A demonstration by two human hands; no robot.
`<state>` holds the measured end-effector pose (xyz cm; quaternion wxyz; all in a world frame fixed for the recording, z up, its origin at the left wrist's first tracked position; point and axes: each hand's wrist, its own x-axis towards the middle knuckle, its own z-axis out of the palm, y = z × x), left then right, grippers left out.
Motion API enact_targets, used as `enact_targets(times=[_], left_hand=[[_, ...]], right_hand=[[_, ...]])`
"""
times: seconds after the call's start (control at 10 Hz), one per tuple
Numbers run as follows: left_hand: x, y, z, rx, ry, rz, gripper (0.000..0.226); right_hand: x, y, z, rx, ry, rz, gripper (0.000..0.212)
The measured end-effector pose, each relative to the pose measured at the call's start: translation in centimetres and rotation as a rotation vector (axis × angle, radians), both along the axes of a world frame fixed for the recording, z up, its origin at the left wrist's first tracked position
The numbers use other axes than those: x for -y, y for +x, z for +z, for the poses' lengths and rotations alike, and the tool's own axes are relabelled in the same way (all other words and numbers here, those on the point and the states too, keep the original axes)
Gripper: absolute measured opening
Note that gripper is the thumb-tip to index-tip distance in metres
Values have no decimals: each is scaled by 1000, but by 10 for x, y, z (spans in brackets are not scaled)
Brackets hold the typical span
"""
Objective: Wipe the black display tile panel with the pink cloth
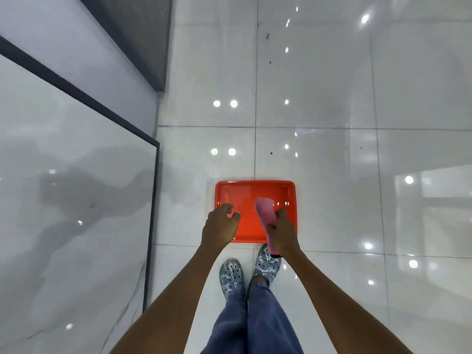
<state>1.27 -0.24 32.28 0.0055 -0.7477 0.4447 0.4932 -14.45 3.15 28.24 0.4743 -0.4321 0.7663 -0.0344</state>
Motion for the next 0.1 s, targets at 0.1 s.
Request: enact_targets(times=[0.1], left_hand=[[7,-4,-38,35,20,6,37]], right_hand=[[5,0,-53,33,64,88,38]])
